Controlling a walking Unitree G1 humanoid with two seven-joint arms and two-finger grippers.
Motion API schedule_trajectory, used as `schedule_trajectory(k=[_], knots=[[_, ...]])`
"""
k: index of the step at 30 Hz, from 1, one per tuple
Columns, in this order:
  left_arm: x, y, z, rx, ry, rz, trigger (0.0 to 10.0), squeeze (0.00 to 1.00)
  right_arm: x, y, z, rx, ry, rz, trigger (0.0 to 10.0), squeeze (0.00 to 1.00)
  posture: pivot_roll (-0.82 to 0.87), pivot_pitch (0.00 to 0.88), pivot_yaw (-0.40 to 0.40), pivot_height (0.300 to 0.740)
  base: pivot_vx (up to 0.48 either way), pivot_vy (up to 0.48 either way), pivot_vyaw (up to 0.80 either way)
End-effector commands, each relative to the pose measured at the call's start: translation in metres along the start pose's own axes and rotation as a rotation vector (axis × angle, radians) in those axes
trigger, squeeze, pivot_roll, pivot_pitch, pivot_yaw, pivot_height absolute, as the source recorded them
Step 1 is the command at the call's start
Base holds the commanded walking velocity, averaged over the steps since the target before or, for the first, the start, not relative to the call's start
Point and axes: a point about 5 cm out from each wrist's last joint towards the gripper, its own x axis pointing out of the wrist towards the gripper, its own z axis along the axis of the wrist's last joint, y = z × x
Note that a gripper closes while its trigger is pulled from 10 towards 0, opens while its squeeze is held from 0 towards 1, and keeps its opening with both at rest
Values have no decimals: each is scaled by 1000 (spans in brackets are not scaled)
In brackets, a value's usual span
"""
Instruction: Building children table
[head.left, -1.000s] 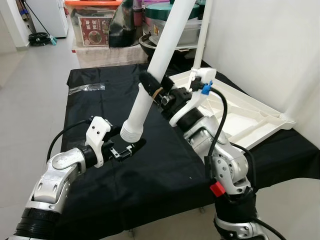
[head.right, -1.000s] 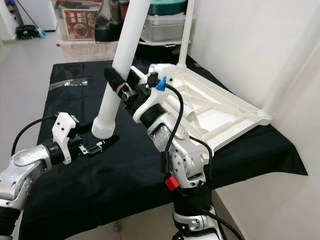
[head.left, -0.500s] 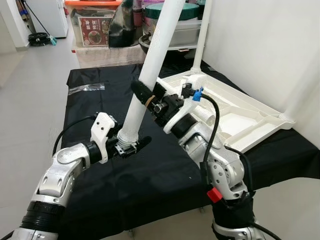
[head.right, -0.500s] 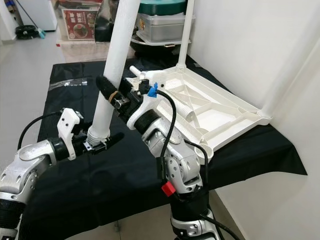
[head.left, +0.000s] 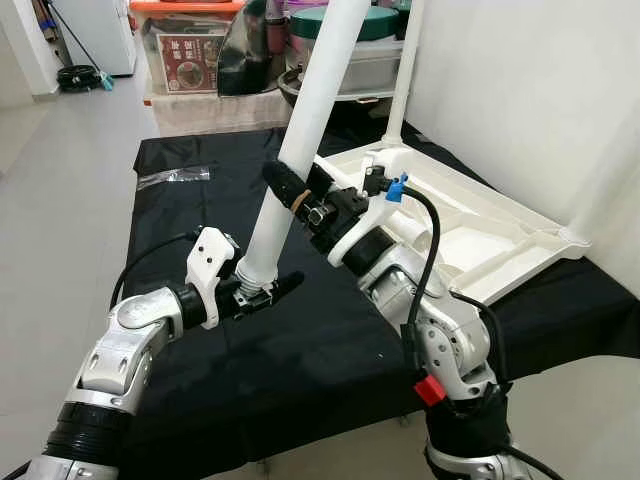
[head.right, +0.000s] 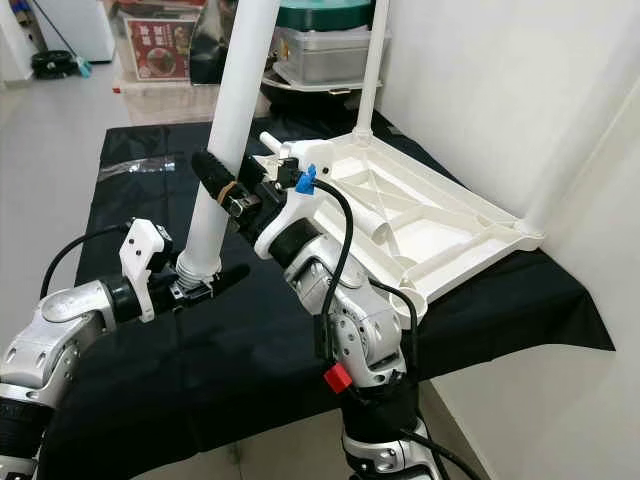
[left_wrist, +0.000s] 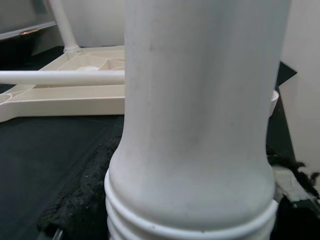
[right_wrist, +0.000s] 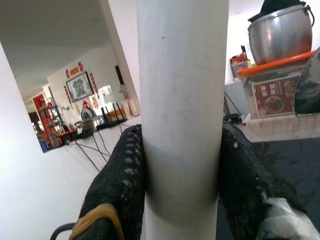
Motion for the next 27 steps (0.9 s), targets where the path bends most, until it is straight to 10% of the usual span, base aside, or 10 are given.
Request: schedule_trajectory(k=[1, 2, 3, 22, 23, 24, 26, 27], knots=[[-3, 1, -9, 7, 53, 14, 5843, 0, 1, 0, 3, -7, 7, 6, 4000, 0, 9, 0, -54, 740, 0, 0, 0], [-3, 1, -9, 7, 53, 14, 5843, 0, 1, 0, 3, -7, 7, 6, 4000, 0, 9, 0, -54, 740, 0, 0, 0], [-6, 1, -11, 34, 67, 9, 10000, 0, 0, -4, 1, 3, 34, 2, 10000, 1000, 16, 0, -59, 740, 0, 0, 0], [-10, -5, -19, 60, 109, -49, 10000, 0, 4, -15, -29, 197, 101, -130, 10000, 1000, 29, 0, -47, 740, 0, 0, 0], [-9, -6, -20, 60, 109, -55, 10000, 0, 4, -15, -31, 206, 105, -134, 10000, 835, 26, 0, -45, 740, 0, 0, 0], [-8, -6, -20, 60, 108, -59, 10000, 0, 5, -14, -33, 212, 110, -132, 10000, 0, 26, 0, -45, 740, 0, 0, 0], [-8, -7, -20, 61, 108, -62, 10000, 0, 6, -13, -35, 215, 112, -129, 10000, 0, 26, 0, -45, 740, 0, 0, 0], [-7, -6, -20, 61, 106, -62, 10000, 0, 6, -13, -36, 218, 114, -128, 0, 0, 28, 0, -46, 740, 0, 0, 0]])
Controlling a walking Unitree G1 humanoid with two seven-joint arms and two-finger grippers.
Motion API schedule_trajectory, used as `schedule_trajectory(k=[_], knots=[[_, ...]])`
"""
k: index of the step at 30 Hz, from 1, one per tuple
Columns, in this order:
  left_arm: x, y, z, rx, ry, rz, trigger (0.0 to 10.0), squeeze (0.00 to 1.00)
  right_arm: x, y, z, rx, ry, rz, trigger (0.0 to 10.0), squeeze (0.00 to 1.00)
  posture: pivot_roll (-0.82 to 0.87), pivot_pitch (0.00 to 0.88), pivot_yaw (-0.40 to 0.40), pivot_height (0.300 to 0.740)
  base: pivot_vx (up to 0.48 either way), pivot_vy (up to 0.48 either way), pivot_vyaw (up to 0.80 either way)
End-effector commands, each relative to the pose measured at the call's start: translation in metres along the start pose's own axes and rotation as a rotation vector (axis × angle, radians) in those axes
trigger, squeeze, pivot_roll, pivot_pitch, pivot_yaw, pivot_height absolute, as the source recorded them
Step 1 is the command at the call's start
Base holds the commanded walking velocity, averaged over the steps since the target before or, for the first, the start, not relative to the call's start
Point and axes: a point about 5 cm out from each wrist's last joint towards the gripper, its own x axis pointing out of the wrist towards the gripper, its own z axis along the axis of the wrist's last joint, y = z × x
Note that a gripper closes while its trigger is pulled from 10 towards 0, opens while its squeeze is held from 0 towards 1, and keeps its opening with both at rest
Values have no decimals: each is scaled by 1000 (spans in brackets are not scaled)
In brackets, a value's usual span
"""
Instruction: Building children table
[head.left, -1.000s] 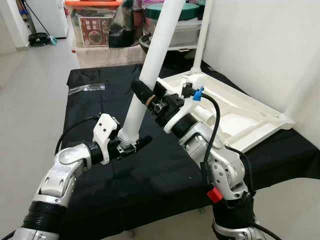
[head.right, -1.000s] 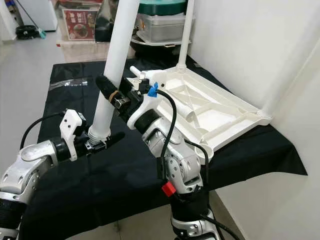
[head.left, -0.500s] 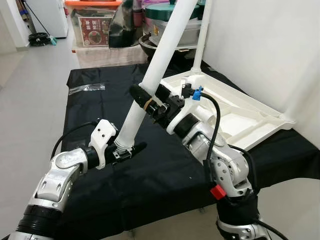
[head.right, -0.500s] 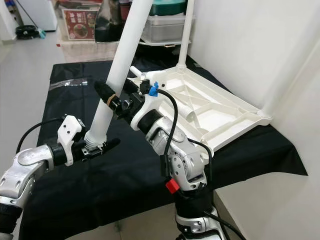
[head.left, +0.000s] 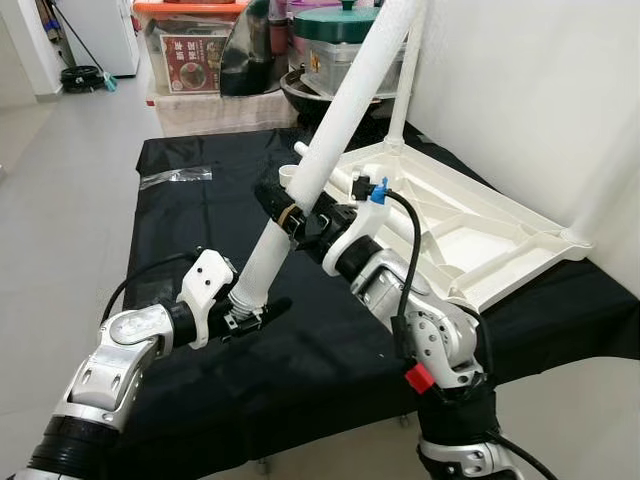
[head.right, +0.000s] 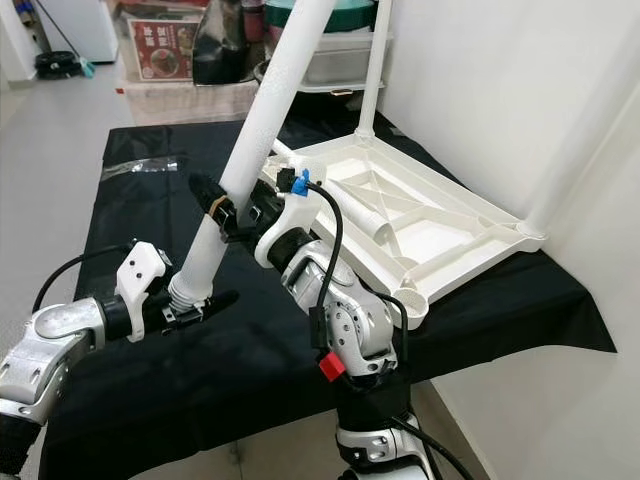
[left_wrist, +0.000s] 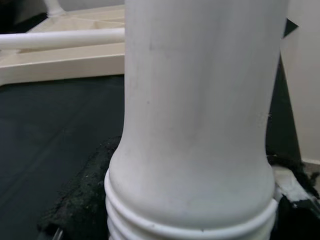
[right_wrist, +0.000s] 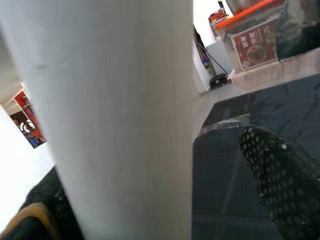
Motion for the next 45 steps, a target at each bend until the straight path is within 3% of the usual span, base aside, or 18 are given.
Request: schedule_trajectory(k=[1, 9, 18, 19, 21, 23, 27, 30, 31, 33, 34, 36, 37, 38, 39, 42, 45], knots=[[3, 0, 4, 19, -18, -11, 10000, 0, 2, 4, -8, 60, -5, 5, 0, 0, 28, 0, -46, 740, 0, 0, 0], [4, -1, 5, 20, -24, -12, 10000, 0, 1, 0, -15, 61, -22, -29, 0, 0, 31, 0, -48, 740, 0, 0, 0], [5, 1, 3, 25, -22, 5, 10000, 0, 1, -6, -7, 69, -81, -71, 0, 0, 28, 0, -47, 740, 0, 0, 0], [4, 3, 3, 20, -32, 26, 10000, 1000, 0, -8, -5, 62, -88, -78, 0, 0, 28, 0, -47, 740, 0, 0, 0], [3, 5, 4, 15, -39, 39, 10000, 1000, 0, -10, -3, 57, -94, -83, 0, 0, 28, 0, -47, 740, 0, 0, 0], [-1, 5, 4, 2, -53, 40, 10000, 1000, -2, -26, 11, 3, -124, -127, 0, 0, 30, 0, -51, 740, 0, 0, 0], [-3, 3, 4, -7, -62, 46, 10000, 1000, -5, -39, 25, -47, -150, -159, 0, 0, 30, 0, -51, 740, 0, 0, 0], [-5, 2, 3, -17, -70, 80, 10000, 1000, -11, -56, 45, -167, -176, -198, 0, 0, 30, 0, -55, 740, 0, 0, 0], [-5, 2, 3, -17, -70, 80, 10000, 1000, -11, -56, 45, -167, -176, -198, 0, 0, 30, 0, -55, 740, 0, 0, 0], [-8, -1, 0, -36, -71, 108, 10000, 1000, -19, -72, 64, -292, -191, -256, 0, 0, 32, 0, -58, 740, 0, 0, 0], [-8, -1, 0, -36, -71, 108, 10000, 1000, -19, -72, 64, -292, -191, -256, 0, 0, 32, 0, -58, 740, 0, 0, 0], [-11, -5, -5, -54, -63, 127, 10000, 1000, -29, -85, 84, -423, -206, -308, 0, 0, 28, 0, -56, 740, 0, 0, 0], [-11, -5, -5, -54, -63, 127, 10000, 1000, -29, -85, 84, -423, -206, -308, 0, 0, 28, 0, -56, 740, 0, 0, 0], [-12, -9, -10, -65, -53, 136, 10000, 1000, -36, -92, 95, -485, -214, -333, 0, 0, 25, 0, -59, 740, 0, 0, 0], [-13, -11, -13, -72, -46, 141, 10000, 714, -41, -95, 102, -521, -217, -348, 0, 0, 25, 0, -59, 740, 0, 0, 0], [-13, -14, -18, -86, -37, 159, 10000, 714, -48, -101, 111, -597, -208, -367, 0, 0, 25, 0, -59, 740, 0, 0, 0], [-13, -15, -18, -89, -36, 165, 10000, 714, -49, -103, 112, -615, -205, -368, 0, 0, 25, 0, -59, 740, 0, 0, 0]])
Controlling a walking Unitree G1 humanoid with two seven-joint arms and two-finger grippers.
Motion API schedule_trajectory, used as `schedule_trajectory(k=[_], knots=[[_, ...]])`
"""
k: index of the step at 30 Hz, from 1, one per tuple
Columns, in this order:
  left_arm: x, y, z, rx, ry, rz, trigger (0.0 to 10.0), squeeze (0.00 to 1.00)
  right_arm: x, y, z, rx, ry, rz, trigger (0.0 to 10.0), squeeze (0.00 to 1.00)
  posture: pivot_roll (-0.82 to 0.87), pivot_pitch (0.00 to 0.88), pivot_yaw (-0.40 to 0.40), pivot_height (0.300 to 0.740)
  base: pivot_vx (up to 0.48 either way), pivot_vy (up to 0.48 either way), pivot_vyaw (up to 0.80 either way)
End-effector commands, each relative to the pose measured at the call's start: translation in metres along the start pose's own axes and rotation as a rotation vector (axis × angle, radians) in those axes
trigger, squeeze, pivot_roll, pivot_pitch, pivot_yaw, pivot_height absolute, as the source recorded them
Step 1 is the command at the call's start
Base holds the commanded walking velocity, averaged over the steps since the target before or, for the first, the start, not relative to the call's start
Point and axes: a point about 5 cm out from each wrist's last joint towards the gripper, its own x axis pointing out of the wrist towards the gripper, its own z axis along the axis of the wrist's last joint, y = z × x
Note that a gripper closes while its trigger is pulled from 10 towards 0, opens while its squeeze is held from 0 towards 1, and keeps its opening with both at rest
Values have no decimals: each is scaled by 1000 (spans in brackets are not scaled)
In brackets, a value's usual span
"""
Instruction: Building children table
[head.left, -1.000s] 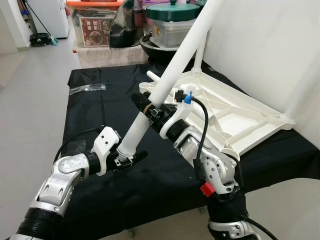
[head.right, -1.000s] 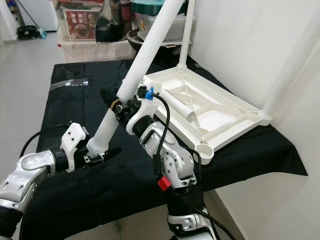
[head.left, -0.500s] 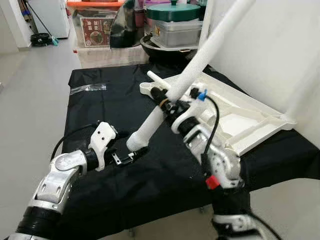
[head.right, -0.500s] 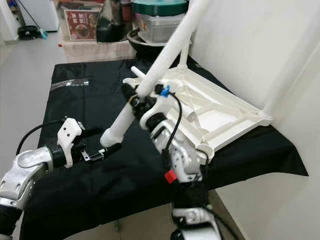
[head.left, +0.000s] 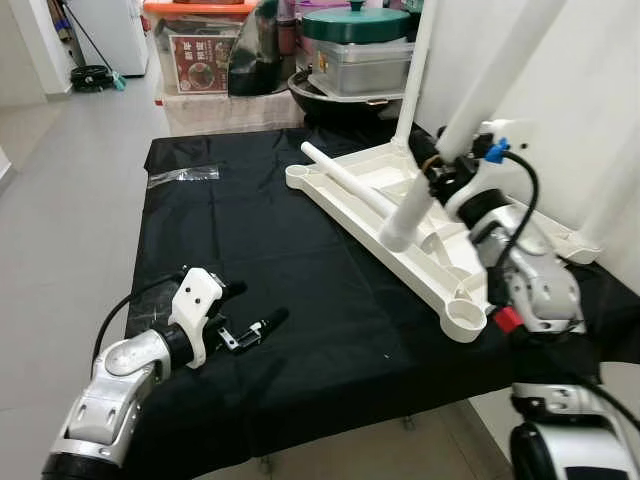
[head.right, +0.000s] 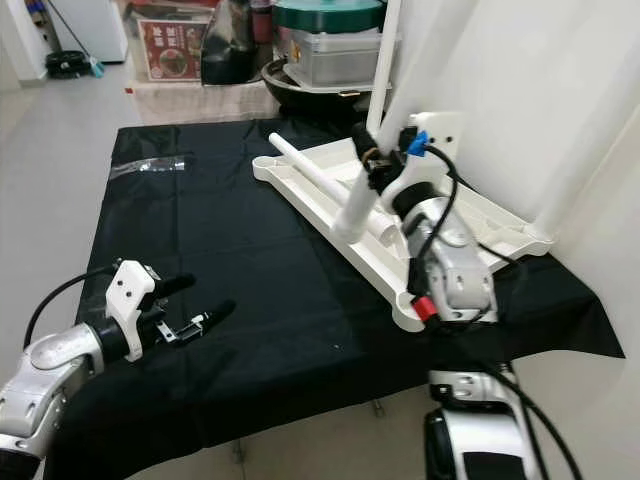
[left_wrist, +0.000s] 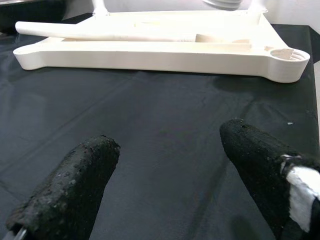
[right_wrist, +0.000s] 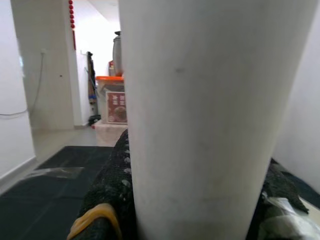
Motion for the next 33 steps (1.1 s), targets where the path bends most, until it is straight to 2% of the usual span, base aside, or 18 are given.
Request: schedule_trajectory(k=[1, 6, 7, 8, 9, 11, 12, 14, 17, 22, 28, 33], knots=[[0, -4, -4, -3, 16, 2, 10000, 0, 1, -2, 5, -37, -16, 24, 0, 0, 21, 0, -67, 740, 0, 0, 0], [1, -15, -15, -13, 51, -1, 10000, 0, -8, -16, 7, -110, 15, 72, 0, 0, 14, 0, -66, 740, 0, 0, 0], [-1, -18, -17, -14, 62, -8, 10000, 0, -13, -25, 1, -174, 76, 79, 0, 0, 15, 0, -76, 740, 0, 0, 0], [-1, -18, -17, -14, 62, -8, 10000, 0, -13, -25, 1, -174, 76, 79, 0, 0, 15, 0, -76, 740, 0, 0, 0], [-2, -20, -18, -13, 70, -18, 10000, 0, -17, -36, -3, -263, 137, 63, 0, 0, 15, 0, -78, 740, 0, 0, 0], [-2, -20, -18, -13, 70, -18, 10000, 0, -17, -36, -3, -263, 137, 63, 0, 0, 15, 0, -78, 740, 0, 0, 0], [-3, -21, -18, -11, 74, -24, 10000, 0, -19, -44, -6, -324, 177, 50, 0, 0, 15, 0, -78, 740, 0, 0, 0], [-3, -23, -19, -14, 76, -28, 10000, 0, -20, -47, -8, -350, 216, 54, 0, 0, 7, 0, -75, 740, 0, 0, 0], [1, -28, -22, 5, 95, -38, 10000, 0, -18, -35, -22, -379, 312, 140, 0, 0, 13, 0, -82, 740, 0, 0, 0], [2, -26, -20, 7, 90, -31, 10000, 0, -16, -25, -28, -336, 321, 174, 0, 0, 15, 0, -85, 740, 0, 0, 0], [0, -25, -21, 10, 95, -21, 10000, 0, -19, -19, -33, -343, 340, 219, 0, 0, 14, 0, -86, 740, 0, 0, 0], [-1, -26, -23, 10, 101, -17, 10000, 0, -22, -22, -38, -409, 375, 237, 0, 0, 12, 0, -85, 740, 0, 0, 0]])
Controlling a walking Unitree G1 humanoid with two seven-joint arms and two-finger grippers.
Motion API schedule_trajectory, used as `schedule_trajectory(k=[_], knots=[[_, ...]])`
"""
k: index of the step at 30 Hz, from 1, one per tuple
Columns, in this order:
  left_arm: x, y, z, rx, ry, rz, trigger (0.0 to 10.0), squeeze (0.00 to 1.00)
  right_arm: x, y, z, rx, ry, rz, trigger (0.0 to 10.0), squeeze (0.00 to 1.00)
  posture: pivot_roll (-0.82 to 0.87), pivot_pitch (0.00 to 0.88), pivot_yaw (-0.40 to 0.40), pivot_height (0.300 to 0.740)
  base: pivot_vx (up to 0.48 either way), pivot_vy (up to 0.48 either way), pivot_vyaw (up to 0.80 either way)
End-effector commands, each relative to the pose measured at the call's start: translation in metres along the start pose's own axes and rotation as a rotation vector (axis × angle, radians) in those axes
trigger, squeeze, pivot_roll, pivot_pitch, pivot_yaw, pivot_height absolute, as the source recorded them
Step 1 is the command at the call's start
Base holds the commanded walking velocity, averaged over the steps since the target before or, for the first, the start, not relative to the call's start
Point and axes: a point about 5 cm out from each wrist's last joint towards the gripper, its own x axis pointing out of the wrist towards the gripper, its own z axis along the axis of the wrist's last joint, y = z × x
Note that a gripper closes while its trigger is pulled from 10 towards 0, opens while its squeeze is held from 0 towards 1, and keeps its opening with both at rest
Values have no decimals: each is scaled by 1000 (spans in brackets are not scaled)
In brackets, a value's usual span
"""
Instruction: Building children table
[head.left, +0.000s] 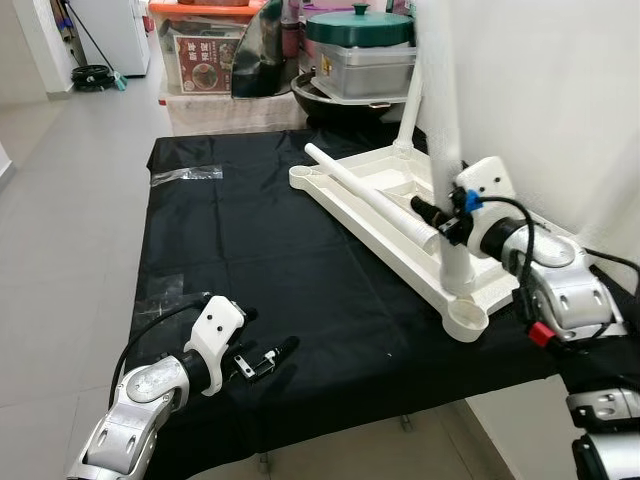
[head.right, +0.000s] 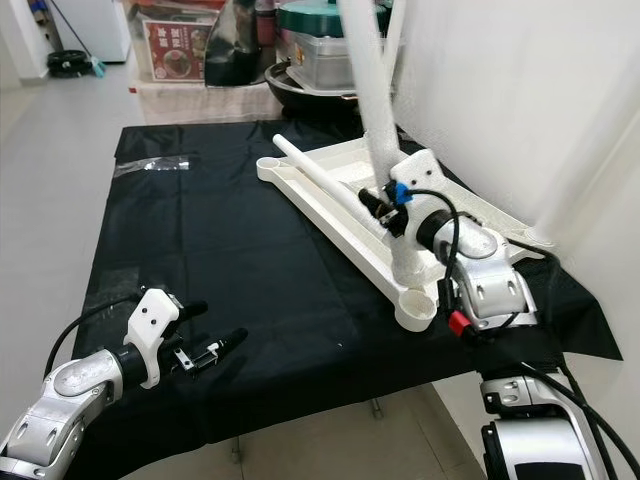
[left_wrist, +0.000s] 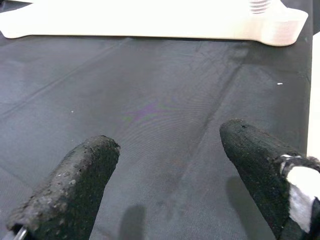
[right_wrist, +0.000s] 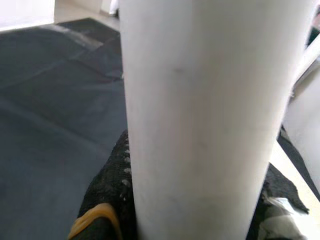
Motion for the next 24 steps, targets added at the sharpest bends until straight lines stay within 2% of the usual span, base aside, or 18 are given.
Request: schedule_trajectory(k=[1, 12, 21, 24], knots=[[-1, 0, -2, -1, 12, 2, 10000, 0, -2, -4, 1, -51, 11, -9, 0, 0, 11, 0, -85, 740, 0, 0, 0], [1, 1, 0, -1, 10, 4, 10000, 0, -5, -11, 2, -88, 45, -23, 0, 0, 5, 0, -80, 740, 0, 0, 0], [1, 3, -1, -3, 11, 10, 10000, 0, -7, -5, -5, -100, 71, 3, 0, 0, 5, 0, -77, 740, 0, 0, 0], [1, 5, -2, -10, 16, 15, 10000, 0, -9, -2, -6, -109, 87, 47, 0, 0, 4, 0, -78, 740, 0, 0, 0]])
